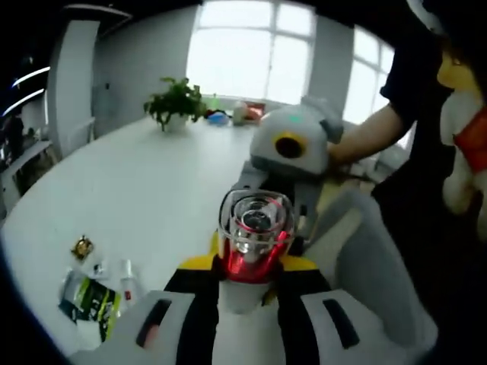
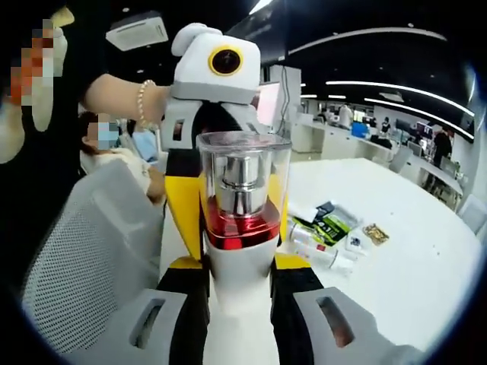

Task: Arrange the skincare products in the storage area until every visible bottle or jar stands upright without overlapping.

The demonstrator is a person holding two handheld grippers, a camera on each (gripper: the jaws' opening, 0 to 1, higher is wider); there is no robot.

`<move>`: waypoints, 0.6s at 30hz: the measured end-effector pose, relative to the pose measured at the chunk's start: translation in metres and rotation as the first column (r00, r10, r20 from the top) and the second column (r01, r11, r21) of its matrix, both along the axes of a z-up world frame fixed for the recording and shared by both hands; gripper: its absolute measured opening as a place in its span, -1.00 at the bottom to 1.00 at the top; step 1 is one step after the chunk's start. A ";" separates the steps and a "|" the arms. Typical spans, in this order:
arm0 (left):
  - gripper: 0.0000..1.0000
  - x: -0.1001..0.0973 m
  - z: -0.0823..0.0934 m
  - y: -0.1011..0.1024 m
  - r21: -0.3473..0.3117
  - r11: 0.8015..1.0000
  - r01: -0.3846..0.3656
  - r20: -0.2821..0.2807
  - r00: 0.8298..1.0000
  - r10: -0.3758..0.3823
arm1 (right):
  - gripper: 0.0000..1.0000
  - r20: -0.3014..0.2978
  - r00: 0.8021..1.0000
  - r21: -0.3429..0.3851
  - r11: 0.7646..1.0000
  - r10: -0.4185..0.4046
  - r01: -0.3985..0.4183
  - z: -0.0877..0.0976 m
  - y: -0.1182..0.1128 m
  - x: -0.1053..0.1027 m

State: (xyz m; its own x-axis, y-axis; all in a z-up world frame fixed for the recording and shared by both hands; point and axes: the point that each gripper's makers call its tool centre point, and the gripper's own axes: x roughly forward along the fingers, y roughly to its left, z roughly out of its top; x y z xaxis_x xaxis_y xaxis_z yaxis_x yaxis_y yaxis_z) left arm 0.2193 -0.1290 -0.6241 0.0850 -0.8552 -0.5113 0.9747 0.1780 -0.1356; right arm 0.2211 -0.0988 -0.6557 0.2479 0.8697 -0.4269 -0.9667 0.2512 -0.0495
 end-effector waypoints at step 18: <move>-0.54 0.004 -0.028 -0.009 0.008 1.000 0.025 0.016 1.000 -0.025 | -0.41 -0.022 1.000 -0.048 0.999 -0.018 0.017 -0.029 -0.011 0.001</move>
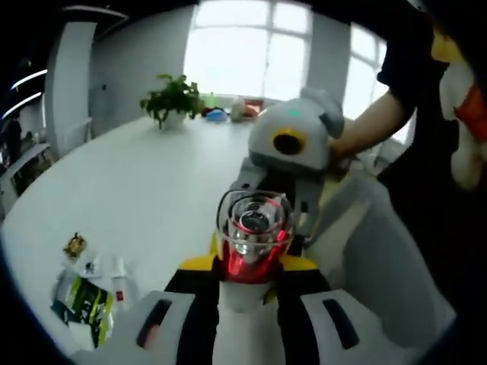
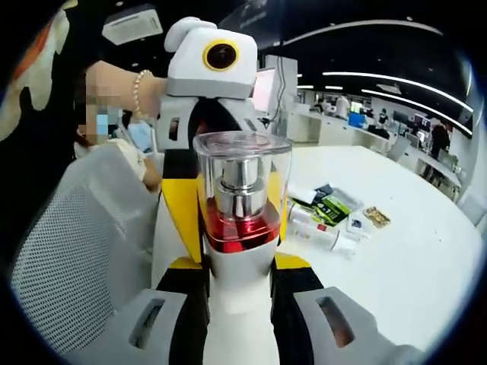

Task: Arrange the skincare products in the storage area until every visible bottle or jar stands upright without overlapping.

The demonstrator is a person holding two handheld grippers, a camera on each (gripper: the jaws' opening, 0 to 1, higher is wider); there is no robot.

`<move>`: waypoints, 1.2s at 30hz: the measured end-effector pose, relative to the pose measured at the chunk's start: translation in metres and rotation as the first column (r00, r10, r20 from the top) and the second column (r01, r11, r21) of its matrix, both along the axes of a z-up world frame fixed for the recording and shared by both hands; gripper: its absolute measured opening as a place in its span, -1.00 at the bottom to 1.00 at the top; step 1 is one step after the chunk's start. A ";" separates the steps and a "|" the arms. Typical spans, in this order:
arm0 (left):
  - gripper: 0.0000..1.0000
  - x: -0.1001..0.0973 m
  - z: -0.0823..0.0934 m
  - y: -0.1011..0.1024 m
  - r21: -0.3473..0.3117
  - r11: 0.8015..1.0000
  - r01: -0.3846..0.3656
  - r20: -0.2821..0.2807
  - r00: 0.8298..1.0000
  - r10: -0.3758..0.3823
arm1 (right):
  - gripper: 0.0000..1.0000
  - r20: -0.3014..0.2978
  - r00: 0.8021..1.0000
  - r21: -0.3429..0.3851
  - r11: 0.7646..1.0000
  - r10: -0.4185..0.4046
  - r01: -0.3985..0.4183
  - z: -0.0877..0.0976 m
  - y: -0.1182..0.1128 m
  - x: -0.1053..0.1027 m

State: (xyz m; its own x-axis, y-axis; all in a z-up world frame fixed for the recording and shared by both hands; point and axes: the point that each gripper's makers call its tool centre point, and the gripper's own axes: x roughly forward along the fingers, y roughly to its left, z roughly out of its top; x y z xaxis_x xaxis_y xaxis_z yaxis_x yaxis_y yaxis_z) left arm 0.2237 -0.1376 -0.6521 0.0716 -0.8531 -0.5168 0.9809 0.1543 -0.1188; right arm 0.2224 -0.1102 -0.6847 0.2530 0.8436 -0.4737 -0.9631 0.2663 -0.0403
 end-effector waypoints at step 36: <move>-0.52 0.035 -0.009 -0.049 -0.041 0.998 0.056 0.025 0.998 -0.055 | -0.40 0.023 0.998 -0.051 0.997 -0.055 0.056 -0.010 -0.053 0.040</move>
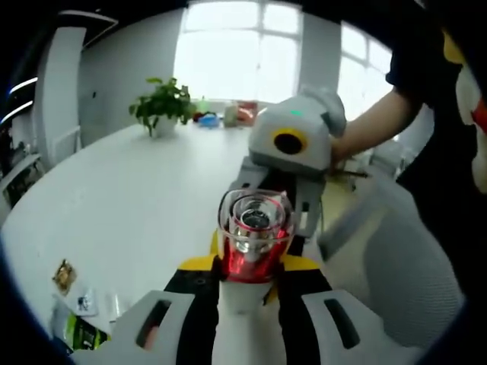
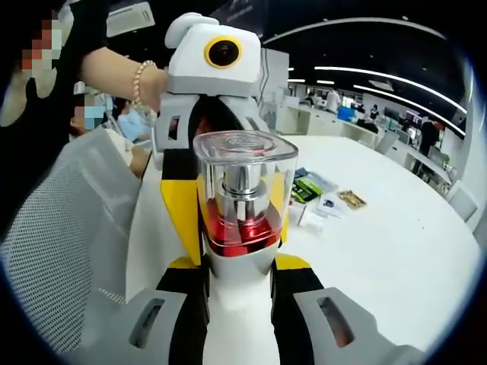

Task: Arrange the skincare products in the storage area until every visible bottle or jar stands upright without overlapping.

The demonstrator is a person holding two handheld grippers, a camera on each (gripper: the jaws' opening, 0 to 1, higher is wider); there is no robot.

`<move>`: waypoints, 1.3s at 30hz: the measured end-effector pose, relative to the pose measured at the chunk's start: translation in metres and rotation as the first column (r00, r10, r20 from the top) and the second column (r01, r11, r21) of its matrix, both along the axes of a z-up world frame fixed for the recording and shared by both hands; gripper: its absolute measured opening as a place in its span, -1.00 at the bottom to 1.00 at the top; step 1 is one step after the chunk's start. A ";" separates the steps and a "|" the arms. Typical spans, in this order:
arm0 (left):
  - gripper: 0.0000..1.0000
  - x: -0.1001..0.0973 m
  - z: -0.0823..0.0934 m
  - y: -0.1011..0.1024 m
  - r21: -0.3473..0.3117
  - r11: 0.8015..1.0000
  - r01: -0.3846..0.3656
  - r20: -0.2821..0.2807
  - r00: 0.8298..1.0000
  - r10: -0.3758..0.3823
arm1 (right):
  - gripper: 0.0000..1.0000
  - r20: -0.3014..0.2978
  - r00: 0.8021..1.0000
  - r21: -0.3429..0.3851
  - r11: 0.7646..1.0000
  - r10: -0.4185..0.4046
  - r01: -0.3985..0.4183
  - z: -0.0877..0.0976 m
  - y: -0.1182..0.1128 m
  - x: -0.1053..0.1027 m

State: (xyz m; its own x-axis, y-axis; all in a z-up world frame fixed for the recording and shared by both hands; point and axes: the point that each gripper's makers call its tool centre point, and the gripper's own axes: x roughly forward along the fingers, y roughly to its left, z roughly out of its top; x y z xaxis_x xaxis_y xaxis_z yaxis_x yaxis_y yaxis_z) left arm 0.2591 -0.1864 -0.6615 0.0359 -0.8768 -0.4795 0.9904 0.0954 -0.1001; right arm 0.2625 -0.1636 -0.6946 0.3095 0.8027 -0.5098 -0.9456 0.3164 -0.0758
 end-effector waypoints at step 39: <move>-0.41 0.091 -0.001 -0.035 -0.005 1.000 -0.012 0.003 1.000 0.012 | -0.38 -0.005 0.999 -0.007 0.999 -0.048 0.048 -0.001 -0.032 0.082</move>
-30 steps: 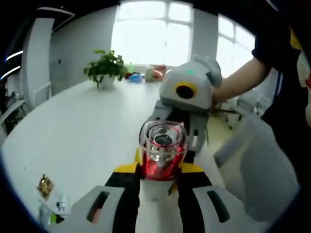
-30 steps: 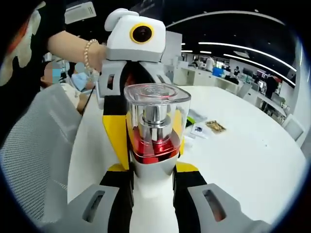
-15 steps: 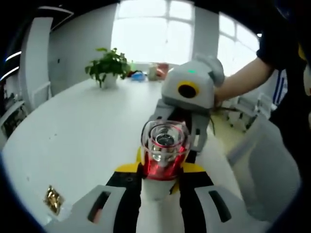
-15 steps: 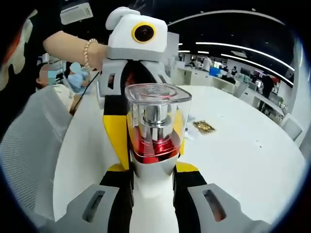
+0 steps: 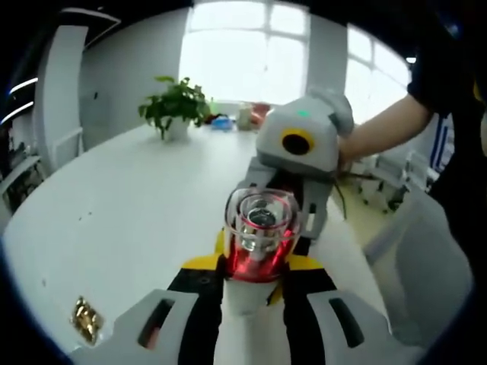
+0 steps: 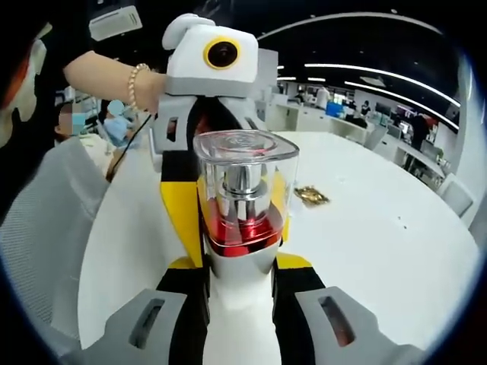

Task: Arrange the skincare products in the storage area until every visible bottle or jar stands upright without overlapping.

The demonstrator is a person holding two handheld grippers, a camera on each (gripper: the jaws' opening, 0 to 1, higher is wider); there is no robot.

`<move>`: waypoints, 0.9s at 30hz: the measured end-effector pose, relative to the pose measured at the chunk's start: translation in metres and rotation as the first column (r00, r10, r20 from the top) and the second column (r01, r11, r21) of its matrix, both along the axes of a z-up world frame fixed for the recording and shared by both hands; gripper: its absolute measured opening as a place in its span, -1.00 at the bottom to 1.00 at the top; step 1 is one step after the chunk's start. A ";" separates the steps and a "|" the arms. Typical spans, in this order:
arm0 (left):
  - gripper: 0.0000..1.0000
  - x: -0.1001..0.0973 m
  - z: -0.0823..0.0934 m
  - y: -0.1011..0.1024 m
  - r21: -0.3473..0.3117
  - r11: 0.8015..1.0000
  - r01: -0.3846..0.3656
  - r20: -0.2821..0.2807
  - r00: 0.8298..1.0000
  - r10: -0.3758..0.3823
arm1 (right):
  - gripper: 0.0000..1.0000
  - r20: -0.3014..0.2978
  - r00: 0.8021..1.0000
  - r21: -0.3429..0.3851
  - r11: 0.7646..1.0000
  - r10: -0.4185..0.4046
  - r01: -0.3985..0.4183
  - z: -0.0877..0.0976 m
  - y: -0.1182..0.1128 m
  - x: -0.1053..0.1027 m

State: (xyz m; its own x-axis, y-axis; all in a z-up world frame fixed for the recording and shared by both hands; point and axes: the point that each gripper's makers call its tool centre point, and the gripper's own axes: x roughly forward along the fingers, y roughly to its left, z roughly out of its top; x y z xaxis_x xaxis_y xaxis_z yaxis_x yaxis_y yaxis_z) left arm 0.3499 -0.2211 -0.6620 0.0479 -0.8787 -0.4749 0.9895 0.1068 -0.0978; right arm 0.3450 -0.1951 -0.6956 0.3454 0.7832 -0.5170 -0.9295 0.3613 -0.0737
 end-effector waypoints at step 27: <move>0.00 -0.003 -0.002 0.016 0.032 0.992 -0.123 -0.026 0.992 0.123 | -0.03 -0.047 0.994 0.000 0.995 -0.103 0.103 -0.001 -0.003 0.001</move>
